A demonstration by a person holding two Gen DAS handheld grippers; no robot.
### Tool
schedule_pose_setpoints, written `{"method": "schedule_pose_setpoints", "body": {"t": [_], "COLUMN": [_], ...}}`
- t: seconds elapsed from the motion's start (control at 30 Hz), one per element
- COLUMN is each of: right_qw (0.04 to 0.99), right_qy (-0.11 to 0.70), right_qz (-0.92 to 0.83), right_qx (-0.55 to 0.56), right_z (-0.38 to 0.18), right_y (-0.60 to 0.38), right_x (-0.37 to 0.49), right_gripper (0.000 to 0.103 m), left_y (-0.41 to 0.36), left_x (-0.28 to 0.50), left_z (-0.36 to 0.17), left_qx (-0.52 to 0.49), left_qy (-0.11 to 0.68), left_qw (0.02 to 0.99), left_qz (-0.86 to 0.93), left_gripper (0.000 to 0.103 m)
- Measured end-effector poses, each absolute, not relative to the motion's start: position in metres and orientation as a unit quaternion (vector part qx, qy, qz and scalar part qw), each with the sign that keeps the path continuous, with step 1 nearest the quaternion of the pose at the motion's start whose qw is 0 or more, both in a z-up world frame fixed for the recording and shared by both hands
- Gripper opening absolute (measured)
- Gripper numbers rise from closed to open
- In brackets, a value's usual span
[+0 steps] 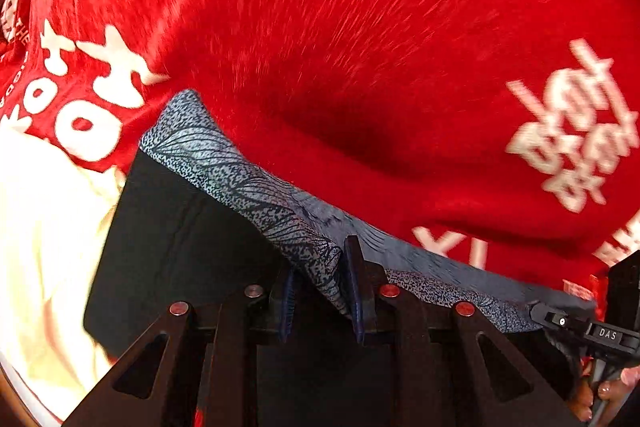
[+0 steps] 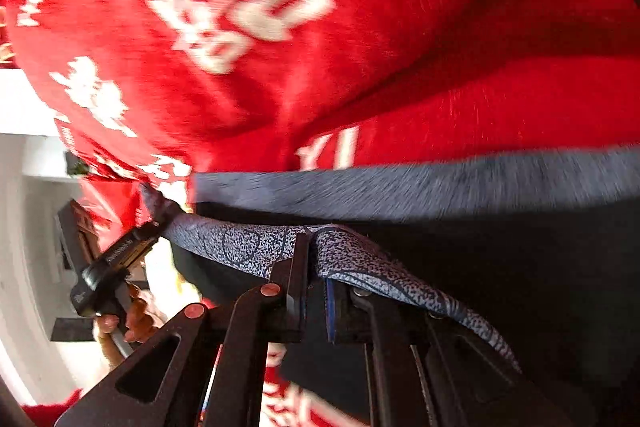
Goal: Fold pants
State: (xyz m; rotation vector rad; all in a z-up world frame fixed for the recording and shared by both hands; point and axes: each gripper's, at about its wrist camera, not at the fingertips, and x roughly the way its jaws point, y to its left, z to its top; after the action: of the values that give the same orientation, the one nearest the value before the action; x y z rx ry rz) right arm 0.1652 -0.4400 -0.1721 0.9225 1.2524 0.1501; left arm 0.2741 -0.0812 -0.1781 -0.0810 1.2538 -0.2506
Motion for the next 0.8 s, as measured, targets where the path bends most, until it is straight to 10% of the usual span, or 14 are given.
{"method": "schedule_pose_setpoints", "body": {"t": [0.2, 0.27, 0.33, 0.43, 0.8], "right_qw": [0.700, 0.699, 0.710, 0.732, 0.754], "right_qy": [0.586, 0.595, 0.590, 0.567, 0.581], "right_qz": [0.090, 0.099, 0.102, 0.103, 0.047], "right_qx": [0.398, 0.385, 0.370, 0.365, 0.303], "right_z": [-0.206, -0.199, -0.186, -0.160, -0.159], "right_y": [-0.444, -0.442, -0.440, -0.444, -0.441], "right_x": [0.187, 0.188, 0.191, 0.181, 0.141], "right_gripper": [0.008, 0.010, 0.036, 0.071, 0.063], "left_y": [-0.087, -0.088, -0.084, -0.095, -0.162], "left_x": [0.281, 0.275, 0.266, 0.252, 0.210], "left_z": [-0.190, -0.172, -0.151, -0.146, -0.203], "left_qx": [-0.005, 0.022, 0.046, 0.082, 0.168], "left_qy": [0.589, 0.570, 0.539, 0.550, 0.593], "left_qw": [0.803, 0.818, 0.839, 0.828, 0.779], "left_qz": [-0.089, -0.074, -0.058, -0.075, -0.113], "left_gripper": [0.024, 0.054, 0.080, 0.080, 0.080]}}
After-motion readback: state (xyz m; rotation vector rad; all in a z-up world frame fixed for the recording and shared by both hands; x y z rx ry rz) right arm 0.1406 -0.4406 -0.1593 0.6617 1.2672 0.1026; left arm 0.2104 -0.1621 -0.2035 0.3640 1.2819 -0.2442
